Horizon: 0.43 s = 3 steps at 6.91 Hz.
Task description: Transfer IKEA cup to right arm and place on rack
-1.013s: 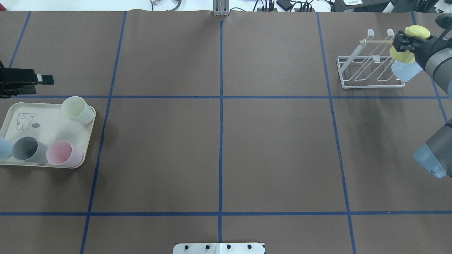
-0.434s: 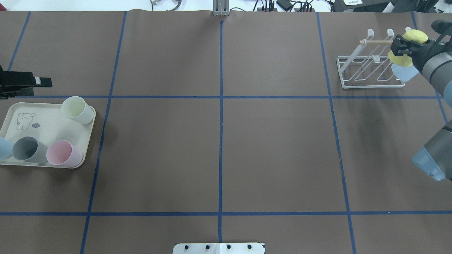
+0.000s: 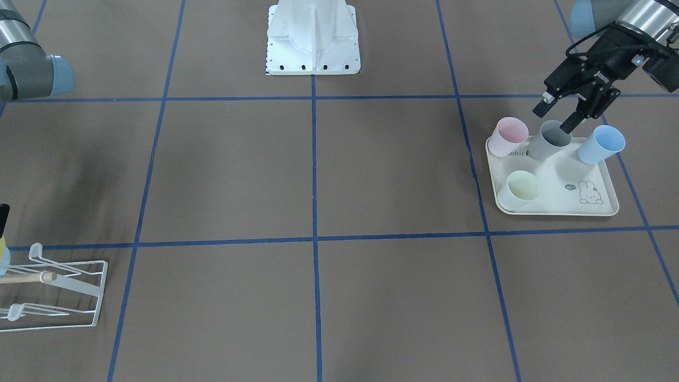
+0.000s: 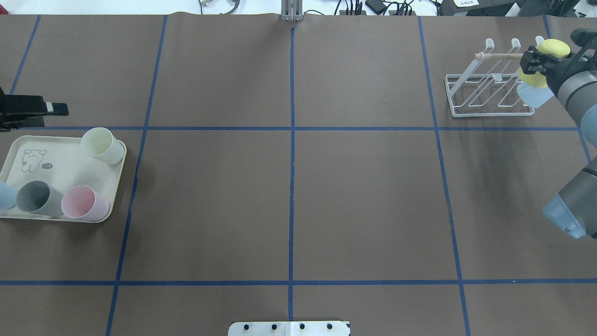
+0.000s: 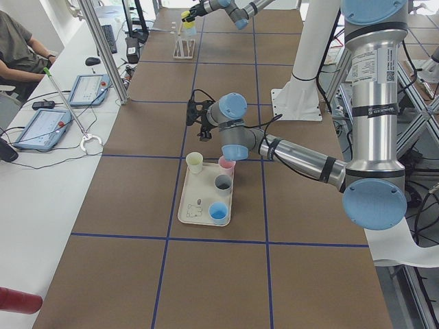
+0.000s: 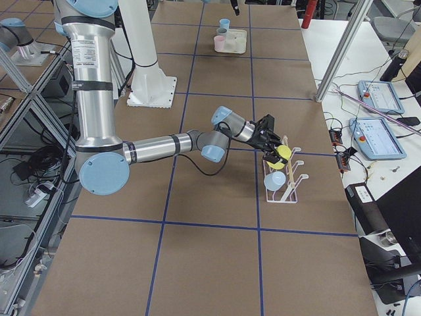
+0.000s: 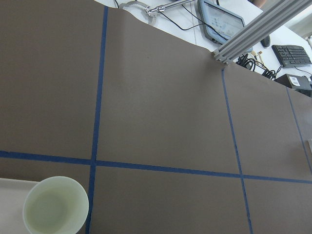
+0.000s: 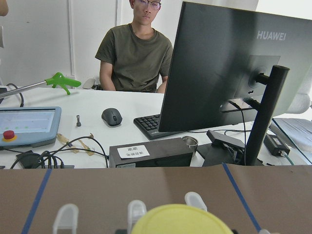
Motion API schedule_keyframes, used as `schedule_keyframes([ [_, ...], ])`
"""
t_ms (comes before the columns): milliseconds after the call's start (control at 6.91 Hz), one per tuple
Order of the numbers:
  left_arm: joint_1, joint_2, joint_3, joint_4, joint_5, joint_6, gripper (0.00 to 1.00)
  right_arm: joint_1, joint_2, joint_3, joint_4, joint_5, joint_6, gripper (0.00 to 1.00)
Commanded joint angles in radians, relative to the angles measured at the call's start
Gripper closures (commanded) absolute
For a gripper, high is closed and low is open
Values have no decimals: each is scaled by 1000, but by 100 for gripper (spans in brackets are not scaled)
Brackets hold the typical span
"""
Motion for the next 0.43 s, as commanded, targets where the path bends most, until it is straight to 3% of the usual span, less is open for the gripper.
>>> schedule_keyframes([
  [0, 0, 0, 7, 0, 0, 11, 0, -6, 6, -10, 2, -12, 1, 100],
  [290, 0, 2, 7, -2, 0, 11, 0, -20, 14, -10, 3, -12, 2, 100],
])
